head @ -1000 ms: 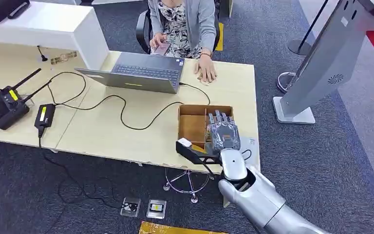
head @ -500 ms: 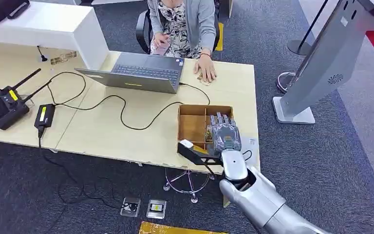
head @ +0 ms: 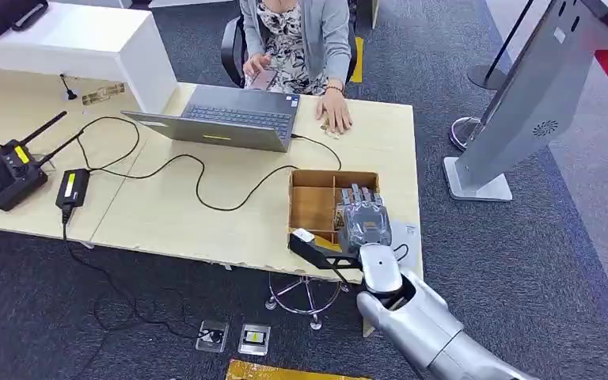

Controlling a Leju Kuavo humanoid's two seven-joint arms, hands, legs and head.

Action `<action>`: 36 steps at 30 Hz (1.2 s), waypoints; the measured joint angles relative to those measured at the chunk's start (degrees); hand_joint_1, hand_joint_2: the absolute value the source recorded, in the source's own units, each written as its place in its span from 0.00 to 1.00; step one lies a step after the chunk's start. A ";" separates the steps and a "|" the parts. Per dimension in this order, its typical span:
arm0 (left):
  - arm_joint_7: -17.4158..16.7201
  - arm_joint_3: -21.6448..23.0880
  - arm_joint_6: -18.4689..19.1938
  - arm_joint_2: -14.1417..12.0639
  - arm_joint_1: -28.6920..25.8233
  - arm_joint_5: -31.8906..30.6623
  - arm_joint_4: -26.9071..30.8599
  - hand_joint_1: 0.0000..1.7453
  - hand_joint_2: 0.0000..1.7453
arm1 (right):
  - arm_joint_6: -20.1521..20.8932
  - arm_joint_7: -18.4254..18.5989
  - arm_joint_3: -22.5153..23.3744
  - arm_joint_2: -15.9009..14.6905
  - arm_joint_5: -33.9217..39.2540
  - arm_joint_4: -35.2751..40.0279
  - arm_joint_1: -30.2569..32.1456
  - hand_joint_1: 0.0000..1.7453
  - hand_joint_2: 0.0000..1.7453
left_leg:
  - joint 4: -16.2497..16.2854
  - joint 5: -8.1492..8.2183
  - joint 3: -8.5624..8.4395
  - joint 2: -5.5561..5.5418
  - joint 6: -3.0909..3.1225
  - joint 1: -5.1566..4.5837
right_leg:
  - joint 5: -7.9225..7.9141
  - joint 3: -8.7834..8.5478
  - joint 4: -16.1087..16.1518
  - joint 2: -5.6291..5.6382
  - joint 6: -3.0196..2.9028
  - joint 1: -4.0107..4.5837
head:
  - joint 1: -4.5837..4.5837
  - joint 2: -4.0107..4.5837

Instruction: Pass the card to the sensor for recognition and then transmit it.

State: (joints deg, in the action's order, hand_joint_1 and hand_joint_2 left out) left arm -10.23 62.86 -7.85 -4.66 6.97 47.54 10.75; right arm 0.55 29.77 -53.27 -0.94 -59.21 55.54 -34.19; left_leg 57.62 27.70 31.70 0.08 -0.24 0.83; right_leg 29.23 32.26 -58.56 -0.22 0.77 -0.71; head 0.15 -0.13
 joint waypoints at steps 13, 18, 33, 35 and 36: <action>0.04 0.00 0.15 0.00 0.00 -0.09 0.00 0.00 1.00 | -1.49 -0.59 0.04 0.00 -0.37 -1.33 -0.13 1.00 1.00 | 0.00 0.00 0.00 0.00 0.00 0.00 | 0.00 0.00 0.00 0.00 0.00 0.00 | 0.00 0.00; 0.04 0.00 0.13 0.00 0.00 -0.09 0.00 0.00 1.00 | -2.21 -1.16 0.07 0.00 -0.35 -1.92 -0.13 1.00 1.00 | 0.00 0.00 -0.01 0.00 0.00 0.00 | 0.00 -0.01 0.00 0.00 0.00 0.00 | 0.00 0.00; 0.24 0.00 0.00 0.00 0.00 -0.22 0.00 0.00 1.00 | -4.74 -3.10 0.09 0.48 0.20 -3.50 -0.20 1.00 1.00 | 0.00 0.00 -0.05 0.01 0.00 0.00 | 0.00 -0.03 -0.01 0.02 0.00 0.00 | 0.00 0.00; 0.59 0.00 0.02 0.00 -0.01 -0.44 0.00 0.00 1.00 | -5.73 -3.02 0.09 0.48 0.00 -3.52 -0.20 1.00 1.00 | 0.00 -0.01 -0.04 0.01 0.00 0.00 | 0.00 -0.02 -0.01 0.03 0.00 0.00 | 0.00 0.00; 0.90 0.00 0.07 0.00 -0.01 -0.55 -0.02 0.00 1.00 | -6.64 -2.91 0.13 0.48 -0.33 -3.52 -0.26 1.00 1.00 | 0.00 -0.01 -0.04 0.01 0.00 0.00 | 0.00 -0.03 -0.02 0.03 0.00 0.00 | 0.00 0.00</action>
State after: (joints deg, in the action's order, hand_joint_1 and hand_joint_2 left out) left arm -9.33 62.86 -7.78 -4.66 6.96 46.99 10.73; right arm -6.10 26.86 -53.13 -0.46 -59.54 52.02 -34.45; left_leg 57.62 27.70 31.67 0.09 -0.25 0.83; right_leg 29.23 32.23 -58.58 -0.19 0.77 -0.71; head 0.15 -0.13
